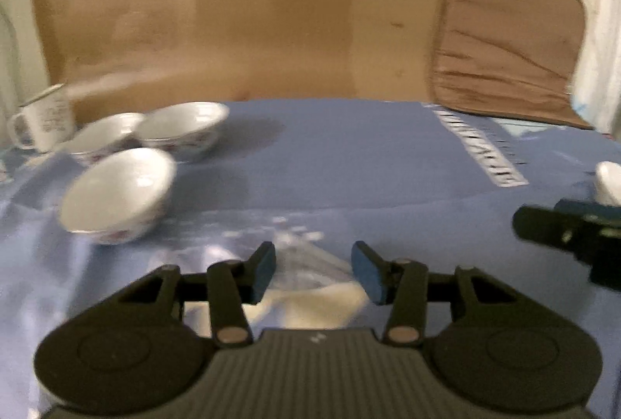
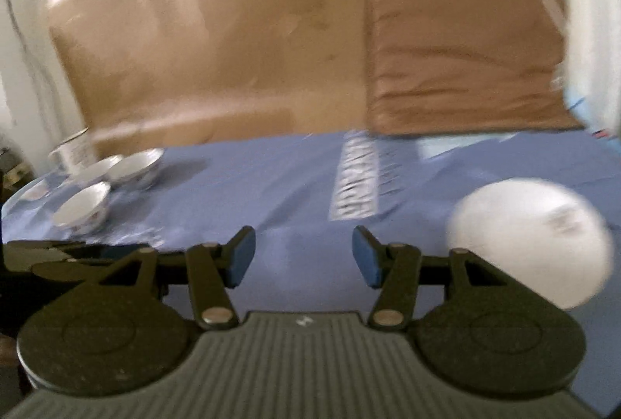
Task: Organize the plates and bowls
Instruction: 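Move both tools back toward the three red-flowered bowls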
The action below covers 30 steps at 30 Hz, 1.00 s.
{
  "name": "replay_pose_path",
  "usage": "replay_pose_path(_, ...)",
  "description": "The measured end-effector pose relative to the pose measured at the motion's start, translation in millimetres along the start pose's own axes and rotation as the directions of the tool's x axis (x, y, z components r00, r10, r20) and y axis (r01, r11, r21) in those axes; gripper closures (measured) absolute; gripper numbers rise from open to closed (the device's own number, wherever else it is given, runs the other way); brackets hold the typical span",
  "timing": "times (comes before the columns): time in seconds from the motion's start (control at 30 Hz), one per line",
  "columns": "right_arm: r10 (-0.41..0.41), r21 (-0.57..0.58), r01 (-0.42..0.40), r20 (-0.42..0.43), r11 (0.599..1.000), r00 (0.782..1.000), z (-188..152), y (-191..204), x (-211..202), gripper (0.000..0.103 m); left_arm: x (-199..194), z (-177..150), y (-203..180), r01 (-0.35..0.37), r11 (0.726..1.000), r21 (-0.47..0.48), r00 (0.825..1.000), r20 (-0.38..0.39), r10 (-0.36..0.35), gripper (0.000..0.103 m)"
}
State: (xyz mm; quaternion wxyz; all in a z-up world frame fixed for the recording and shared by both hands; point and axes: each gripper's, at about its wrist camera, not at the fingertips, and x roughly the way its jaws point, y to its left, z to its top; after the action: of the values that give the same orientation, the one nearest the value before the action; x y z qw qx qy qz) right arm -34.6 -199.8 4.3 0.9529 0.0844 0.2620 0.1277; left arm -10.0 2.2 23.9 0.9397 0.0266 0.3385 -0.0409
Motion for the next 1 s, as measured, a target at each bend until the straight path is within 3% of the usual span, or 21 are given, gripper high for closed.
replay_pose_path(0.23, 0.093, -0.032, -0.097, -0.102, 0.995, 0.990, -11, 49, 27, 0.045, -12, -15, 57, -0.077, 0.994, -0.075, 0.997, 0.019, 0.078, 0.056)
replay_pose_path(0.37, 0.070, -0.129, -0.082, -0.094, 0.988, 0.993, -20, 71, 33, 0.044, -17, -18, 79, -0.072, 0.984, -0.165, 0.997, 0.029, 0.078, 0.056)
replay_pose_path(0.57, 0.100, -0.110, -0.110, -0.089, 0.988, 0.991, -19, 66, 34, 0.044, -14, -17, 68, -0.090, 0.990, -0.106, 0.995, 0.026, 0.094, 0.049)
replay_pose_path(1.0, 0.125, -0.037, -0.128, -0.064, 0.991, 0.990, -21, 56, 29, 0.045, -14, -21, 71, -0.113, 0.988, -0.105, 0.993, 0.023, 0.116, 0.042)
